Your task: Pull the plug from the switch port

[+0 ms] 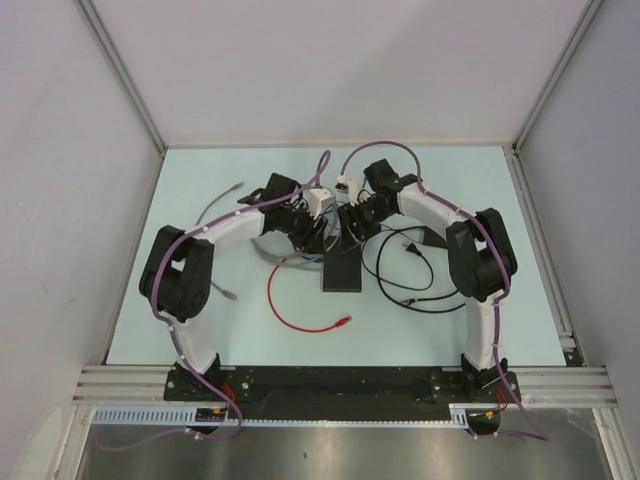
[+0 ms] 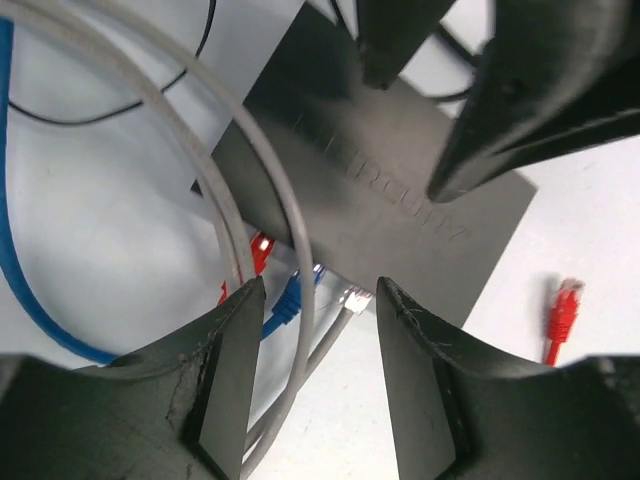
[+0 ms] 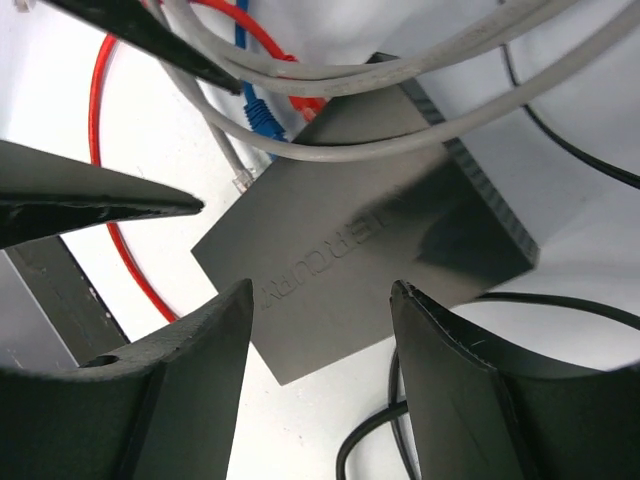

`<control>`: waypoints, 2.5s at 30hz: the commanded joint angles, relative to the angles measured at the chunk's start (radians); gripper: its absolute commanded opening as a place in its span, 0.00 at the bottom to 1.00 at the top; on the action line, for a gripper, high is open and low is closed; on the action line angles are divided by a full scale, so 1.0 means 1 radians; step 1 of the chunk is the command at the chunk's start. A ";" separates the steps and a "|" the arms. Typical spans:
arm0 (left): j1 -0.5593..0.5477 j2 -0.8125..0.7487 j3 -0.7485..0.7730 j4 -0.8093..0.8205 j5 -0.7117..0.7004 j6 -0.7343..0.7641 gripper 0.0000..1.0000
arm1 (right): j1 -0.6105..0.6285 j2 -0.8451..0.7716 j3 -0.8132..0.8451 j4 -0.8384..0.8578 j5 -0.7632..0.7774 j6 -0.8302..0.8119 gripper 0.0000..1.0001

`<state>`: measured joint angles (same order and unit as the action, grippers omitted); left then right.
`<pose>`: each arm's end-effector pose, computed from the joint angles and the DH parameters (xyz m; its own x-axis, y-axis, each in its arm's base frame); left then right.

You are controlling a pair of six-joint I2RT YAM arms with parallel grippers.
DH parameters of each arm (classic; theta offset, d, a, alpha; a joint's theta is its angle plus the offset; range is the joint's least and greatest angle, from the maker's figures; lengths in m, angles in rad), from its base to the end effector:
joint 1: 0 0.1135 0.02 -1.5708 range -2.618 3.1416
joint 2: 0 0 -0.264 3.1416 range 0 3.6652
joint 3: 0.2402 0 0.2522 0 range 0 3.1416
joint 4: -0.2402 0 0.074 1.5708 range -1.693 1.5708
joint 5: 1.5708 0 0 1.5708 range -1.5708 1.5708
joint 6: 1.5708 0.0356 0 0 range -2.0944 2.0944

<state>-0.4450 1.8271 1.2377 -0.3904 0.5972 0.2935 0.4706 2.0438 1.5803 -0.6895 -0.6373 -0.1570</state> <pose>0.3358 -0.1823 0.1967 -0.5327 0.5191 -0.6685 0.8283 0.4819 -0.2858 0.3717 0.2129 0.1989 -0.7140 -0.5042 -0.4858 -0.6998 0.5346 0.4737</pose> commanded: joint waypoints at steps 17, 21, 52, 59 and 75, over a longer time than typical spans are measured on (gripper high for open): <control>-0.089 0.138 0.158 0.113 -0.339 -0.053 0.44 | -0.064 -0.088 -0.052 0.051 0.033 0.024 0.64; -0.087 0.143 0.181 0.094 -0.338 -0.063 0.13 | -0.064 -0.097 -0.063 0.056 0.041 0.024 0.64; -0.032 0.129 0.200 0.093 -0.168 -0.189 0.39 | -0.030 -0.019 -0.043 0.067 0.068 0.027 0.62; -0.034 0.212 0.252 0.082 -0.165 -0.206 0.34 | -0.036 0.010 -0.075 0.082 0.048 0.054 0.53; -0.020 0.077 0.217 0.119 -0.246 -0.287 0.00 | -0.016 0.069 -0.075 0.079 0.105 0.042 0.45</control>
<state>-0.4789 2.0617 1.4906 -0.3256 0.3832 0.0406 0.4423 2.0609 1.5116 -0.5949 -0.6098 -0.1001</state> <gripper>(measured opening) 0.019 0.453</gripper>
